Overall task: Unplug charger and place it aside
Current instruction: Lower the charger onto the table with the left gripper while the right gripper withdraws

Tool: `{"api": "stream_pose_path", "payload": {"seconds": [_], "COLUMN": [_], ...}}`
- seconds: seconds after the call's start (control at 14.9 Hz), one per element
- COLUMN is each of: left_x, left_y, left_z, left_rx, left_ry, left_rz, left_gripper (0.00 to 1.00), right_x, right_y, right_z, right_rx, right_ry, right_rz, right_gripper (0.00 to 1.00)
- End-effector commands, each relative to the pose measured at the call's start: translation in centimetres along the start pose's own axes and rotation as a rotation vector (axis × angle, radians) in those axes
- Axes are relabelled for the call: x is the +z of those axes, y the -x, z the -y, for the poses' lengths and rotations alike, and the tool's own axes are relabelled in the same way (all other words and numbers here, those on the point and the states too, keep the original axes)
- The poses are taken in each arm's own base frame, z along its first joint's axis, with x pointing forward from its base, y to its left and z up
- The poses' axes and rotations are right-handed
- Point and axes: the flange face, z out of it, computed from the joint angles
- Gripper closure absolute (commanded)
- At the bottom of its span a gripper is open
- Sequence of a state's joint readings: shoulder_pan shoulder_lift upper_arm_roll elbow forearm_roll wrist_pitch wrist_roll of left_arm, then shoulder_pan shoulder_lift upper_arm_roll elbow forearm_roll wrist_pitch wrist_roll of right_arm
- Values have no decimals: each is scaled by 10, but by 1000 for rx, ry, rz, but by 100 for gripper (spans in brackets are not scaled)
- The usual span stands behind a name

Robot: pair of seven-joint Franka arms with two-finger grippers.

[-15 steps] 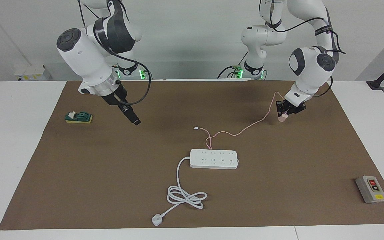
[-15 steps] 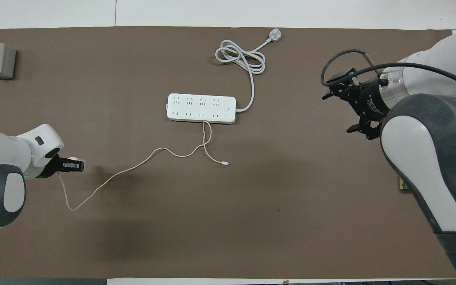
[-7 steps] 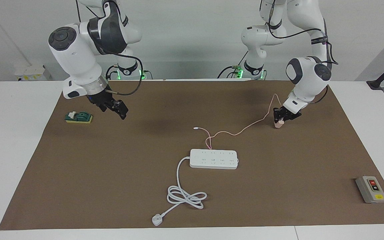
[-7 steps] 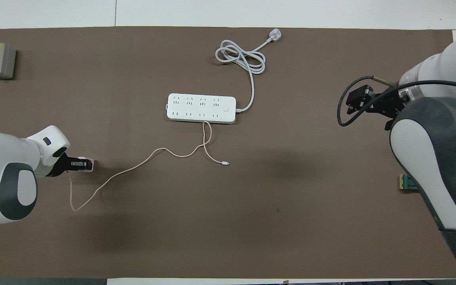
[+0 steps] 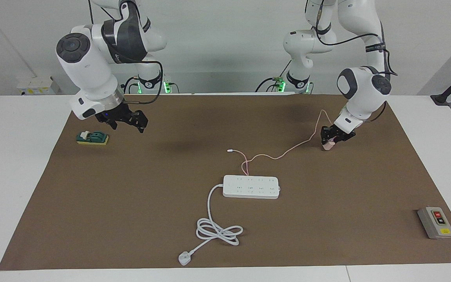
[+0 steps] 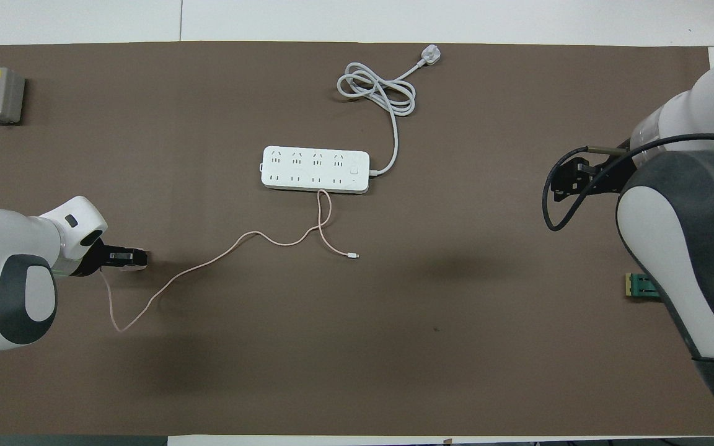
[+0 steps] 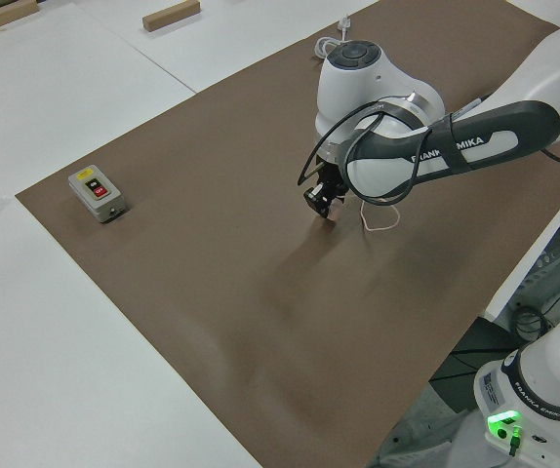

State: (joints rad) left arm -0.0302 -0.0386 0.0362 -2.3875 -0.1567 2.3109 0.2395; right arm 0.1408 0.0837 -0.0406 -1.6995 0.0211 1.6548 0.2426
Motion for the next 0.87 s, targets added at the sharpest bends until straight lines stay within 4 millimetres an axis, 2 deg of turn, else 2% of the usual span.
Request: {"api": "stream_pose_path", "payload": {"seconds": [0.0,0.13,0.27,0.4,0.47,0.67,0.81], "left_x": [-2,-4,-11,-12,-13,-30,-51], "left_y": [-2,-6,-12,-15,-16,-27,-34], "left_z": [6,7,8,8,7,4,3], "left_rx": [22,18,19,22,20,0,-59], "left_ry": [5,4,3,1,1,-1,4], "left_rz": [-25,-29,-34,-33,-31,-55,-60], "left_gripper": [0,0,0,0,0,0,0], "right_x": [-4,-3,-6,-2,-1,-6,-4], "right_y": [-5,-8,-5,-6,-5,2,11], "right_z": [-22,-35,-33,-51,-51,-51,-52], "right_rx": [-69,-55,-44,7,6,1,-3], "right_ry": [11,8,7,1,2,2,1], "right_rz": [0,1,-2,11,17,28,39], "right_gripper": [0,0,0,0,0,0,0]}}
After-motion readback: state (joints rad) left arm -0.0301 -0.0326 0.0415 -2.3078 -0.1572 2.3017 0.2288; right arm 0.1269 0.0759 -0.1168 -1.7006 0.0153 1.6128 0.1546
